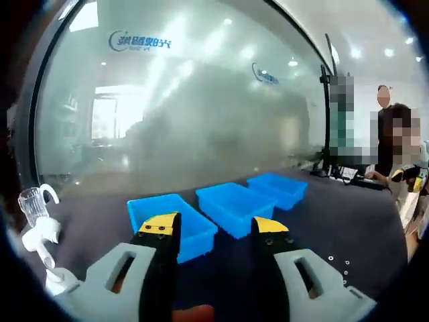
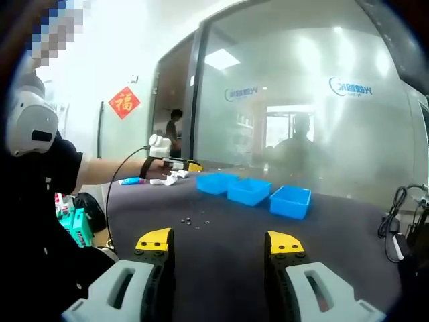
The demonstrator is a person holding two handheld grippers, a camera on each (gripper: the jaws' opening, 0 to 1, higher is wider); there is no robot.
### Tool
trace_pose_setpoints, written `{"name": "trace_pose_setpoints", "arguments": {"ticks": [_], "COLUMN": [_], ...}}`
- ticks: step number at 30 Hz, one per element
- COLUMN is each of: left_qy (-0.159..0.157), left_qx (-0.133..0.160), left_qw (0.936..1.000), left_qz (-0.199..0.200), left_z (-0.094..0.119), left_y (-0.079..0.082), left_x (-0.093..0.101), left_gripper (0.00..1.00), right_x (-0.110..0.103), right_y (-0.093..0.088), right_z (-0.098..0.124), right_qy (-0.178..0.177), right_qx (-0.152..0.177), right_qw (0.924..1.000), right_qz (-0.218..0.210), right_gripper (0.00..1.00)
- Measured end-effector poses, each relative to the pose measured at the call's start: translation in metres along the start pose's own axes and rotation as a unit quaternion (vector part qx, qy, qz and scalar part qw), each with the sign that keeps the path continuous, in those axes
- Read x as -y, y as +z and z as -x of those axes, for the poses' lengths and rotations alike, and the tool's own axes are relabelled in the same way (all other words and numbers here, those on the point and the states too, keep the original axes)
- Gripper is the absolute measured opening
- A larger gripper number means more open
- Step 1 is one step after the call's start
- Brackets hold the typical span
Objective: Sort the screws, nuts, and washers into the corresponding bins
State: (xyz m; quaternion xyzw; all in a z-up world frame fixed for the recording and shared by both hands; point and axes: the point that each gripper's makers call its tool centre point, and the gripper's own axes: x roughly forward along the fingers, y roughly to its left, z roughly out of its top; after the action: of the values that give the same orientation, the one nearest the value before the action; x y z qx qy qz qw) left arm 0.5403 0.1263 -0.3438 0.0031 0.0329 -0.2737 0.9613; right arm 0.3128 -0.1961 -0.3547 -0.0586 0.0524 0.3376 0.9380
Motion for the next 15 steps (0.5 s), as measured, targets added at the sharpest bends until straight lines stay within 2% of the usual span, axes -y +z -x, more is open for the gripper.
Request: {"name": "trace_pose_setpoints", "arguments": {"ticks": [5,6,11,15], "left_qy": [-0.026,-0.031,-0.047,-0.052], "left_qx": [-0.007,-0.005,-0.002,-0.006], "left_qw": [0.9996,0.9995,0.9989,0.9984], "left_qz": [-0.010,-0.010,-0.008,-0.020], "left_z": [0.029,0.028,0.058,0.075], "left_y": [-0.014,-0.016,-0.020,-0.024], "left_x": [0.027,0.023,0.041,0.047], "left_gripper": [0.41,0.41,0.41,0.41], "right_x": [0.000,0.001,0.002,0.002], "right_y": [0.000,0.000,0.000,0.001], "right_z": [0.002,0.002,0.004,0.004], "right_qy": [-0.001,-0.001,-0.002,-0.002], "right_qx": [0.000,0.001,0.001,0.004], "right_qw": [1.0000,1.0000,1.0000,1.0000], "right_qz": [0.001,0.002,0.001,0.001], "right_gripper": [0.49,0.49,0.49,0.49]}}
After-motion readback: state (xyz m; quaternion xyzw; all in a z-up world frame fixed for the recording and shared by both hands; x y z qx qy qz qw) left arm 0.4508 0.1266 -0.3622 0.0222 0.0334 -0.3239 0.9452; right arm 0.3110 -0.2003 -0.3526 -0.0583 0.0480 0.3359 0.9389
